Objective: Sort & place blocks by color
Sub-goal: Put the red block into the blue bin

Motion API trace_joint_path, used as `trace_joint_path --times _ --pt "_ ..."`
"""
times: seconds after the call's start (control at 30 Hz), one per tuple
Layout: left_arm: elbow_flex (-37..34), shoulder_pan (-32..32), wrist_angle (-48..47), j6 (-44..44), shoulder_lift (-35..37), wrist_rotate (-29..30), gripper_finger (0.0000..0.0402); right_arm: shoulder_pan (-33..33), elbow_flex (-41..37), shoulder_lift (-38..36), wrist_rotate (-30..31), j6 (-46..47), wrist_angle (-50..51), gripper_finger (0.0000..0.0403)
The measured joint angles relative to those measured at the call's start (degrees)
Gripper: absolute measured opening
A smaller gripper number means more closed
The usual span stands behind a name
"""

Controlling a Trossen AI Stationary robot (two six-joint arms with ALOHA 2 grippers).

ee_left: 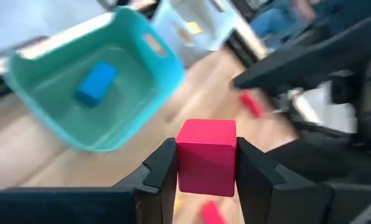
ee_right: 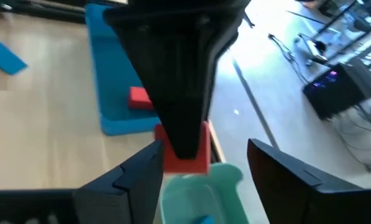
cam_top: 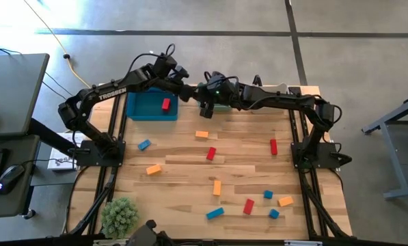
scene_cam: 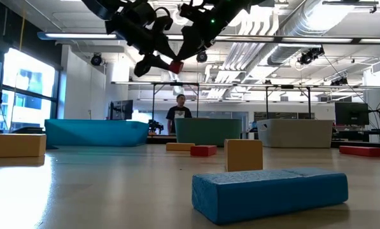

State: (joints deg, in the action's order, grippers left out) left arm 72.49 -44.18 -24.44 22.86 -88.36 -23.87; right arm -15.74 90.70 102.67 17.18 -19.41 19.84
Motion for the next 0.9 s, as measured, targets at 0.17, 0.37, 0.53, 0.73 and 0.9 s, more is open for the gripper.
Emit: trace_joint_path --times 0.17,0.37,0.53,0.73,0.9 --pt "0.01 -1.31 -6.05 -3.93 0.03 8.05 0.0101 -0.05 0.00 0.00 2.41 1.97 0.70 0.0222" --pt "0.04 -2.94 -13.45 -7.33 0.07 20.51 0.0101 -0.12 0.00 0.00 2.40 4.34 1.00 0.0222" --pt "0.11 -5.51 -16.01 -8.12 -1.46 24.58 0.0101 -0.12 0.00 0.02 2.40 4.38 1.00 0.0222" --pt "0.15 -7.07 -17.61 -8.12 -5.25 24.58 0.0101 -0.12 0.00 0.04 2.40 4.39 1.02 0.0222" --pt "0.16 -7.17 -18.91 -8.10 -9.08 24.77 0.0102 -0.12 0.00 0.06 2.40 4.40 1.03 0.0222"
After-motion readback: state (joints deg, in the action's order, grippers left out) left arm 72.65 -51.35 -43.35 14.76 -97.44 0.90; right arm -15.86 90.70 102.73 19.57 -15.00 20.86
